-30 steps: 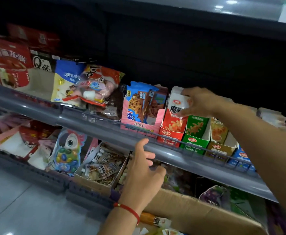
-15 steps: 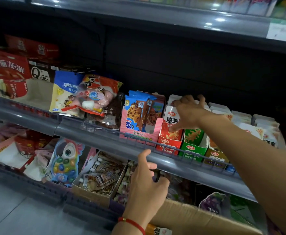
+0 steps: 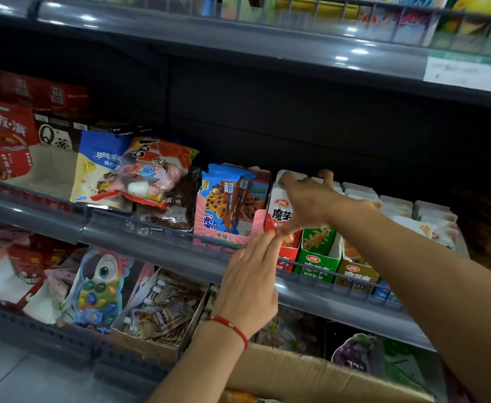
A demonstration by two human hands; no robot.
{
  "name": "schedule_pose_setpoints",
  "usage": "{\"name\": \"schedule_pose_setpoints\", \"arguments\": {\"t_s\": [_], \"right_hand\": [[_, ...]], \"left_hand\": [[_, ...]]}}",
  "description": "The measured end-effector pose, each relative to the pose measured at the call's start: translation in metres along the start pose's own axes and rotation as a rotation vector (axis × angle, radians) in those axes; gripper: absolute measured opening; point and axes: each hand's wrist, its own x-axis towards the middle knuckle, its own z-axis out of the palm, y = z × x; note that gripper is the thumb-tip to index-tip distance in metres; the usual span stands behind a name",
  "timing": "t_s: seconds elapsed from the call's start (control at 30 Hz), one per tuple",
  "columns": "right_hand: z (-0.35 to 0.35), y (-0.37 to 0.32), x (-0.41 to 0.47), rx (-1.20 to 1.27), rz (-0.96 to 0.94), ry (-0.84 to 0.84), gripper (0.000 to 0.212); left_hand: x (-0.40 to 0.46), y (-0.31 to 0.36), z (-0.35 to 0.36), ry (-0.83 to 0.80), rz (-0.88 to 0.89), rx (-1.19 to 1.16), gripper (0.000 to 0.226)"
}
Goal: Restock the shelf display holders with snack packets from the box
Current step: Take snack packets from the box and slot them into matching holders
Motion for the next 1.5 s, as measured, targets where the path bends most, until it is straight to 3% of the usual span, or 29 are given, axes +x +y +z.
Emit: {"name": "schedule_pose_setpoints", "arguments": {"t_s": [0.13, 0.5, 0.8, 0.93, 1.03, 1.1, 1.3, 1.43, 1.5], "right_hand": [[0.003, -0.001, -0.007, 0.011, -0.053, 0.067, 0.109], [0.037, -0.001, -0.004, -0.284, -0.054, 0.521, 0.094], [0.016, 0.01, 0.013, -0.094, 0.058, 0.121, 0.134], [0.016, 0.01, 0.012, -0.048, 0.032, 0.205, 0.128], [0.025, 0.006, 0.006, -0.082, -0.024, 0.305, 0.112], [0.031, 0.002, 0.003, -0.108, -0.046, 0.282, 0.106], [0.026, 0.007, 0.016, -0.072, -0.009, 0.134, 0.112], [0.022, 0.007, 0.005, -0.043, -0.04, 0.195, 0.112], [0.018, 0.008, -0.013, 0.012, -0.073, 0.283, 0.101]], "left_hand": [[0.008, -0.001, -0.002, 0.021, 0.038, 0.071, 0.073], [0.005, -0.001, -0.004, 0.02, 0.061, 0.034, 0.072], [0.003, -0.002, 0.0, 0.02, 0.048, 0.014, 0.076], [0.002, -0.002, 0.0, 0.003, 0.045, 0.0, 0.079], [0.002, -0.003, 0.0, -0.017, 0.04, 0.005, 0.08], [0.002, -0.003, 0.001, -0.03, 0.031, 0.008, 0.081], [0.003, -0.004, 0.003, -0.056, 0.014, 0.005, 0.081], [0.002, -0.004, 0.003, -0.032, 0.024, -0.008, 0.081], [-0.001, -0.003, 0.0, -0.025, 0.022, -0.028, 0.08]]}}
